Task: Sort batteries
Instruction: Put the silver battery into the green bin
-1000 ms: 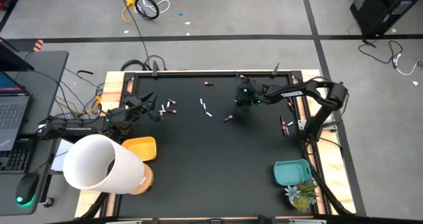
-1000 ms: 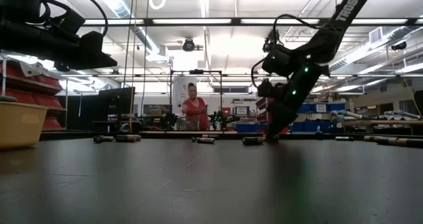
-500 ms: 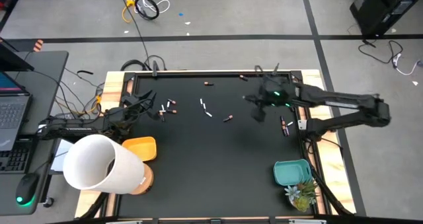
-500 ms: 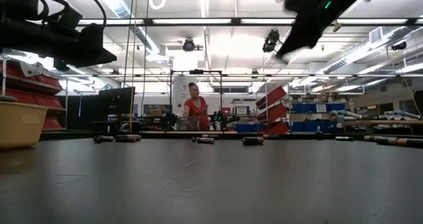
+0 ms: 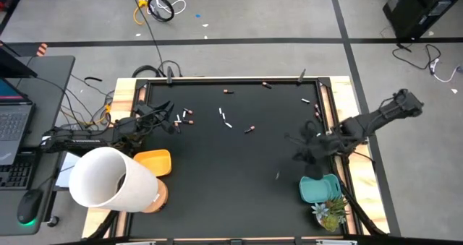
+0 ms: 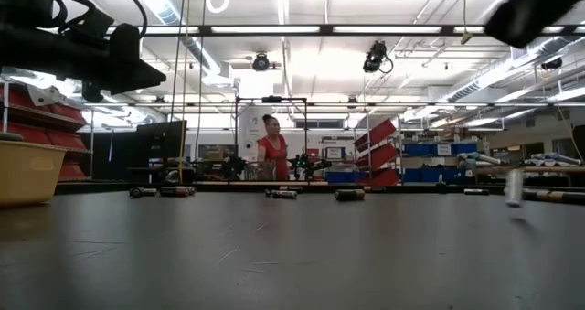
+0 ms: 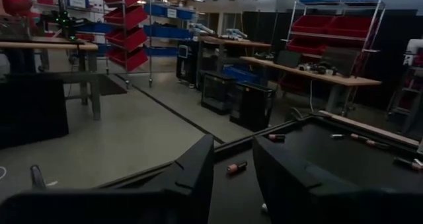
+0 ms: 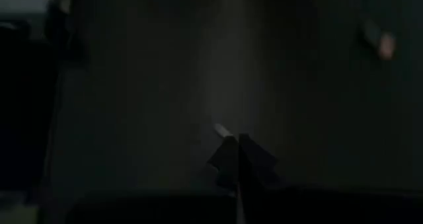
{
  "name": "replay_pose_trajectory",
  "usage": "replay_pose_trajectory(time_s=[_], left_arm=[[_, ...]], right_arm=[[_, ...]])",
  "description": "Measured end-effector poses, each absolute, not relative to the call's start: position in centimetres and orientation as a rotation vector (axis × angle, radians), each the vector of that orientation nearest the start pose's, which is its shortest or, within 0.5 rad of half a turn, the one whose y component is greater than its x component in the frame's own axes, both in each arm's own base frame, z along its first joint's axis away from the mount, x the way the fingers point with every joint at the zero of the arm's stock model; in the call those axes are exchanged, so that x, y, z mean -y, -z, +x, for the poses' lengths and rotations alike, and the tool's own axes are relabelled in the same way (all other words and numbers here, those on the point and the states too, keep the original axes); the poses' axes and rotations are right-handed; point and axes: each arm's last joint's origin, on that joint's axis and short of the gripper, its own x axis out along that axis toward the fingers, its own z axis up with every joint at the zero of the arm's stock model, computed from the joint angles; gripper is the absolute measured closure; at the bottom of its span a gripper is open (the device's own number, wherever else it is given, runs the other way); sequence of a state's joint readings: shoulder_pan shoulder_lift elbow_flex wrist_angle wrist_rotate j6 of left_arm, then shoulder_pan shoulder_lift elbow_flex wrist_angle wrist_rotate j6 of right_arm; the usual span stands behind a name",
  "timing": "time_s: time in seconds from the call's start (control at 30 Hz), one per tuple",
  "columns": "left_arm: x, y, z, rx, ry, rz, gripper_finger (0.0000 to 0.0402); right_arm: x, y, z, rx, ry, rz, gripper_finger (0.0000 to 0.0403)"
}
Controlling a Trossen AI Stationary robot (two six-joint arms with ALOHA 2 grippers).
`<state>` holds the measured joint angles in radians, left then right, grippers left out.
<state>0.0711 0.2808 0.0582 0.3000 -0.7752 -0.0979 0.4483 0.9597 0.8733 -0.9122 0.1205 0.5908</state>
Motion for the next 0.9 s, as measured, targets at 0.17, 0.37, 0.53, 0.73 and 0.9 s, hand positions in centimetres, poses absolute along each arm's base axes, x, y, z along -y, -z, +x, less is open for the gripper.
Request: replay_pose_trajectory(time_s=[0.17, 0.37, 0.53, 0.73, 0.9], left_arm=[[-2.8, -18.8, 10.5, 0.120, -0.841, -0.126, 0.0280], [-1.3, -18.9, 11.7, 0.105, -0.254, -0.167, 0.0280], [0.4, -16.1, 13.7, -0.223, -0.072, -0.246, 0.0280], [2.5, -14.9, 16.0, -0.427, -0.050, -0.193, 0.0280], [4.6, -15.0, 18.3, -0.612, -0.002, -0.132, 0.0280]], right_arm=[[-7.6, -26.5, 13.8, -1.128, 0.218, 0.247, 0.0403], [-10.3, -25.6, 18.1, -0.787, 0.078, 0.375, 0.0368], [-12.8, -22.6, 21.4, -0.755, -0.092, 0.420, 0.0286], [-15.3, -17.3, 25.8, -0.854, -0.106, 0.243, 0.0216], [-16.1, -15.4, 27.8, -0.833, -0.109, 0.242, 0.0212]])
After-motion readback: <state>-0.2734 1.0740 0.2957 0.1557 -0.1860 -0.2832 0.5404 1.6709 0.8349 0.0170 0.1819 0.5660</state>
